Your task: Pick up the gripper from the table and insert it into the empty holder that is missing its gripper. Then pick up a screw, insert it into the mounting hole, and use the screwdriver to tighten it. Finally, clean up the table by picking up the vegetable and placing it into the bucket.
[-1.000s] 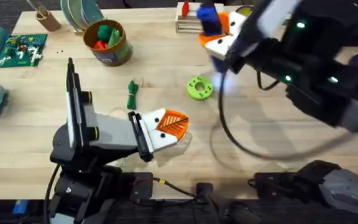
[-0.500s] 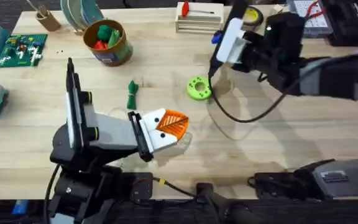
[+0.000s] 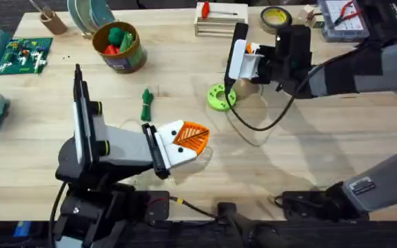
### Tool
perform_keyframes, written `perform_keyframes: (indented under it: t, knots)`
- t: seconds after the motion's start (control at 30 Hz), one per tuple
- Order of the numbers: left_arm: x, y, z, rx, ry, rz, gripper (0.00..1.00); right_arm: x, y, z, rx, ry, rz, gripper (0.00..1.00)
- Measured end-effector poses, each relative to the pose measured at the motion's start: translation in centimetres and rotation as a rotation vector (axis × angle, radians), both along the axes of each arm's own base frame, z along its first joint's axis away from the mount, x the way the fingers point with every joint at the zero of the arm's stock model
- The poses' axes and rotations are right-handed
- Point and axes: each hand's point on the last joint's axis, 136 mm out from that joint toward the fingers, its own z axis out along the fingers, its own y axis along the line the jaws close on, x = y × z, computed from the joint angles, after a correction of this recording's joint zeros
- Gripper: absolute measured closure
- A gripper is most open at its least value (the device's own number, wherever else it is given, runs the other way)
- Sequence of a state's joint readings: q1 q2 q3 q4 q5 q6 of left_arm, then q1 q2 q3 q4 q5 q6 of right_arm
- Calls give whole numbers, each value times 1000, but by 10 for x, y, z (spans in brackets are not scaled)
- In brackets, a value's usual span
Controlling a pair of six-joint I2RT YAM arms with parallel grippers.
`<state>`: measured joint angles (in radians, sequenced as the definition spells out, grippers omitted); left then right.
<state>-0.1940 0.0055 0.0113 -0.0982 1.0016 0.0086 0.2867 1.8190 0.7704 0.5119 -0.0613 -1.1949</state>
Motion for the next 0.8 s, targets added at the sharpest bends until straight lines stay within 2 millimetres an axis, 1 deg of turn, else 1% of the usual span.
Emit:
perform_keyframes:
  t: [0.1,0.17,0.2,0.23,0.33,0.63,0.7,0.8]
  knots:
    - [0,0,0,0,0,0,995,4,-2,5,16,-16,-15,396]
    - [0,0,0,0,0,0,994,11,-3,16,27,-45,-27,122]
    - [0,0,0,0,0,0,994,13,-4,21,30,-54,-29,38]
    - [0,0,0,0,-1,0,994,14,-3,21,32,-55,-30,21]
    - [0,0,0,0,0,0,995,14,-3,22,34,-57,-31,11]
    - [0,0,0,0,0,0,995,18,-1,25,129,-60,-86,12]
    - [0,0,0,0,0,0,994,18,0,27,162,-58,-103,12]
    - [0,0,0,0,0,0,994,18,1,37,215,-60,-131,12]
